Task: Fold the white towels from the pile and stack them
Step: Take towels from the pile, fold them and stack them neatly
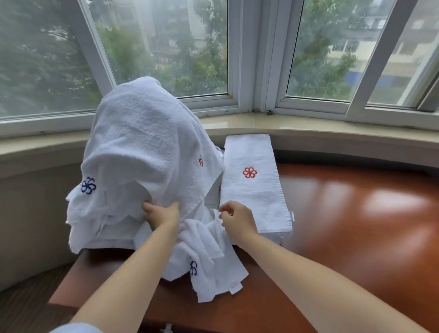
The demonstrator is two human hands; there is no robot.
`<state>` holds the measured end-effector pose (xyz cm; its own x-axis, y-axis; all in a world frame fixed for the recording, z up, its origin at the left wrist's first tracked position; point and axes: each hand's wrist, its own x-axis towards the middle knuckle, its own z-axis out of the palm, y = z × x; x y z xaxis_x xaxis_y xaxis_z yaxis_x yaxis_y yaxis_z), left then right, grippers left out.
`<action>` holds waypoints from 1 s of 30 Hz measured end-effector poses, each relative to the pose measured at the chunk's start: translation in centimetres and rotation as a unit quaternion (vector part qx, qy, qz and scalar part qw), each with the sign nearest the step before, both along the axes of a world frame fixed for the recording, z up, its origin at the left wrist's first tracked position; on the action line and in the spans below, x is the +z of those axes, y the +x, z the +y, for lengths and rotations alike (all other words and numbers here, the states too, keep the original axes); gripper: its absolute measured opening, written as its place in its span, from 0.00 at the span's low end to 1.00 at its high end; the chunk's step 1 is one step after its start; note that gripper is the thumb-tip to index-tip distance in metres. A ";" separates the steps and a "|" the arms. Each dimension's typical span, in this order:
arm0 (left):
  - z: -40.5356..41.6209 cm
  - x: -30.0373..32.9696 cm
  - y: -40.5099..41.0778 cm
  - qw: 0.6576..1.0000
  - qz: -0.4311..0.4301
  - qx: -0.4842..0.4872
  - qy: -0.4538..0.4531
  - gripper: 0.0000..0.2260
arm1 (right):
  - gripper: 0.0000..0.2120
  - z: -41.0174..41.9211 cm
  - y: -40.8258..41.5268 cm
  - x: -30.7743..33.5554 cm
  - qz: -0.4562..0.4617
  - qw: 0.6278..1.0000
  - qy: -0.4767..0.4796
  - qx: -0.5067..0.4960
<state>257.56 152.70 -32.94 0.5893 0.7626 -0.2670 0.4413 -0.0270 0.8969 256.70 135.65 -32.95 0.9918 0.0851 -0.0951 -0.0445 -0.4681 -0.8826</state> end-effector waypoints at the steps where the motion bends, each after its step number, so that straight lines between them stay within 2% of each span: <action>1: 0.3 0.2 0.3 0.998 -0.020 0.018 -0.051 0.32 | 0.10 0.2 0.3 0.5 0.007 1.000 0.018 -0.007; 2: 0.5 0.6 0.4 0.995 -0.045 0.024 -0.083 0.25 | 0.10 0.3 0.7 0.9 0.015 0.999 0.036 -0.017; 4: 0.9 0.9 0.9 0.996 -0.070 0.004 -0.062 0.02 | 0.10 0.7 1.4 1.4 0.033 0.995 0.083 -0.043; 5: 0.8 1.3 1.2 0.997 -0.076 -0.019 -0.028 0.09 | 0.10 0.9 1.8 1.7 0.046 0.991 0.114 -0.059; 6: 0.7 1.5 1.6 0.995 -0.084 -0.053 0.007 0.13 | 0.10 1.2 2.2 2.0 0.062 0.985 0.146 -0.073; 10: 0.8 4.3 1.9 0.974 -0.134 -0.172 0.066 0.17 | 0.04 2.8 3.9 3.9 0.174 0.954 0.233 -0.066; 12: 1.0 6.0 1.8 0.958 -0.157 -0.214 0.104 0.16 | 0.12 3.5 4.7 5.0 0.245 0.932 0.265 -0.027; 15: 0.8 8.4 1.2 0.933 -0.232 -0.255 0.110 0.09 | 0.17 4.8 6.0 6.5 0.281 0.910 0.304 0.036; 18: 1.1 9.7 0.8 0.911 -0.260 -0.303 0.101 0.07 | 0.12 6.2 6.9 8.2 0.274 0.902 0.331 0.044; 20: 1.7 10.0 0.8 0.930 -0.251 -0.265 0.043 0.06 | 0.05 6.9 7.2 9.2 0.244 0.914 0.322 0.040; 22: 2.4 9.8 1.2 0.954 -0.240 -0.180 0.010 0.04 | 0.09 7.1 7.6 9.8 0.223 0.918 0.328 0.028; 24: 3.4 9.2 1.4 0.971 -0.187 -0.101 0.111 0.08 | 0.10 6.7 7.9 10.1 0.226 0.896 0.383 -0.007; 27: 5.1 8.8 1.4 0.967 -0.104 -0.028 0.230 0.19 | 0.10 6.0 7.8 10.5 0.190 0.860 0.470 -0.051; 29: 6.0 8.9 1.6 0.946 -0.011 -0.058 0.318 0.28 | 0.15 5.8 7.6 10.8 0.169 0.842 0.507 -0.068; 30: 6.3 9.0 1.7 0.924 0.029 -0.075 0.373 0.27 | 0.17 5.7 7.5 10.9 0.168 0.831 0.525 -0.074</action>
<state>259.25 158.98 -23.95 0.7047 0.6579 0.2657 0.4298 -0.6938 0.5779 264.18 141.34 -22.03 0.9311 0.1767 -0.3190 -0.3599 0.5854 -0.7265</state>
